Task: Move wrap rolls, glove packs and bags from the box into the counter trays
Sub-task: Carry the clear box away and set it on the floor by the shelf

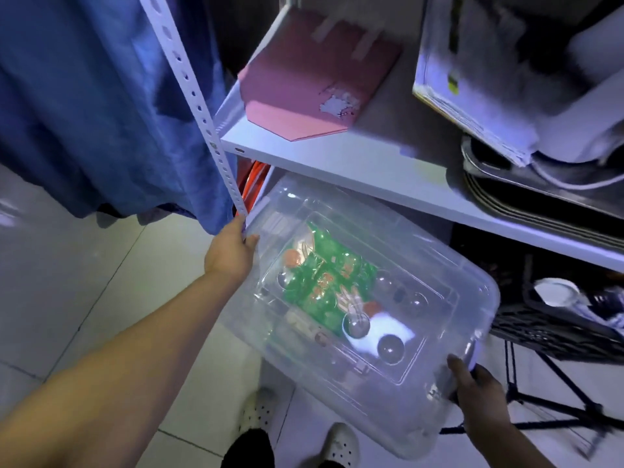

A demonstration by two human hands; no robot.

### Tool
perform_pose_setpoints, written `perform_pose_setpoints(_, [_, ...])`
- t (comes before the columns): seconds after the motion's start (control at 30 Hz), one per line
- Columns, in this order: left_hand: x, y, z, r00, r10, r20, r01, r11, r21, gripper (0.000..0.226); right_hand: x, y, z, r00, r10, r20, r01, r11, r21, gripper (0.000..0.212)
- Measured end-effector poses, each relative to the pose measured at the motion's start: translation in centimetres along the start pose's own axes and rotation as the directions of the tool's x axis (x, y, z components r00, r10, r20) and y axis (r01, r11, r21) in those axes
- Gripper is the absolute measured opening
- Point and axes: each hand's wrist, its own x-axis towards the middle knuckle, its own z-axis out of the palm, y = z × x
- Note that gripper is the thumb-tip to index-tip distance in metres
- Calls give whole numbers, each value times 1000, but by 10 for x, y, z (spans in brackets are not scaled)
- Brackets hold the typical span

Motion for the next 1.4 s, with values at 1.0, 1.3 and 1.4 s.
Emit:
perform_pose_setpoints(1.0, [-17, 32, -10, 867, -105, 487, 391, 748, -536, 29, -50, -72, 95, 876, 461, -143, -373, 835, 405, 43])
perform_pose_setpoints(1.3, [-19, 21, -16, 750, -369, 549, 640, 614, -462, 21, -68, -158, 183, 902, 380, 206, -402, 564, 721, 28])
perform_pose_setpoints(1.4, [3, 24, -16, 758, -386, 525, 652, 455, -607, 23, -67, -179, 199, 908, 248, 338, -419, 513, 749, 20])
